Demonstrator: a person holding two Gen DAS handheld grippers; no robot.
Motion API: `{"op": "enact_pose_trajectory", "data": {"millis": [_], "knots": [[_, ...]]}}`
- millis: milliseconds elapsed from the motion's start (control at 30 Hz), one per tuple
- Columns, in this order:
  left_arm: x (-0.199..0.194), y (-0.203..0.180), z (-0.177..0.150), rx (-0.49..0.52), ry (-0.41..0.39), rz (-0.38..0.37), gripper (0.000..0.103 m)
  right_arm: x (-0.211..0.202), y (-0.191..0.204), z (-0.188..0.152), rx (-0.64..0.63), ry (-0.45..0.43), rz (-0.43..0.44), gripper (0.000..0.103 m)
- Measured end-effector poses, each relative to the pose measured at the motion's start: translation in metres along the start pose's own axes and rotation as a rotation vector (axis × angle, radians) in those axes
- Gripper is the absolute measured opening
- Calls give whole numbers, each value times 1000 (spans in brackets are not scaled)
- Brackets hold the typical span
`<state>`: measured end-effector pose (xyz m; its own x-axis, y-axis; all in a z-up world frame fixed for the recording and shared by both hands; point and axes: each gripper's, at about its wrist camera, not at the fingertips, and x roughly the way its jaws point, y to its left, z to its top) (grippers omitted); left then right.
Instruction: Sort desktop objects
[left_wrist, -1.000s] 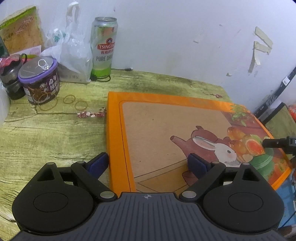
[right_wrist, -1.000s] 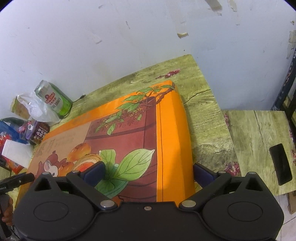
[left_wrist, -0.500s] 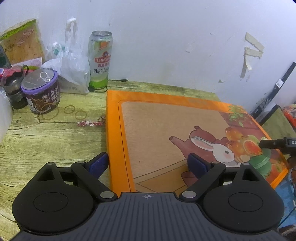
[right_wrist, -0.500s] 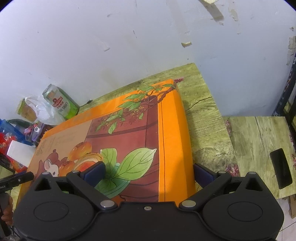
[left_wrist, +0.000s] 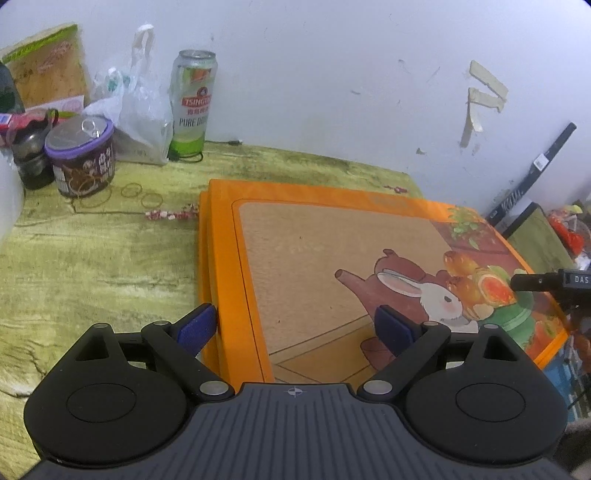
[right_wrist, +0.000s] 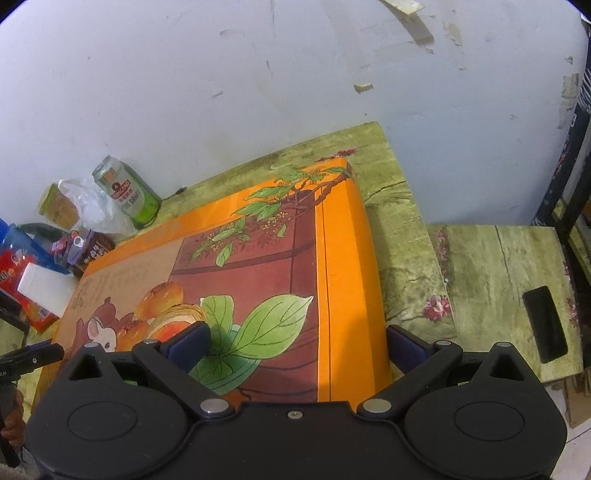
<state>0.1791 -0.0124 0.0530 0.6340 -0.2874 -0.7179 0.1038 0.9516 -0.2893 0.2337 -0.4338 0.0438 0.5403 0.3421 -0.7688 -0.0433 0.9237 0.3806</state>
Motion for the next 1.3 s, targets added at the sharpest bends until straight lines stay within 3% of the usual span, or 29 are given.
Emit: {"op": "enact_pose_trajectory", "data": {"millis": [1300], "knots": [[32, 15, 29, 7, 19, 19, 93, 31, 4, 23, 1, 14, -1, 101]]}}
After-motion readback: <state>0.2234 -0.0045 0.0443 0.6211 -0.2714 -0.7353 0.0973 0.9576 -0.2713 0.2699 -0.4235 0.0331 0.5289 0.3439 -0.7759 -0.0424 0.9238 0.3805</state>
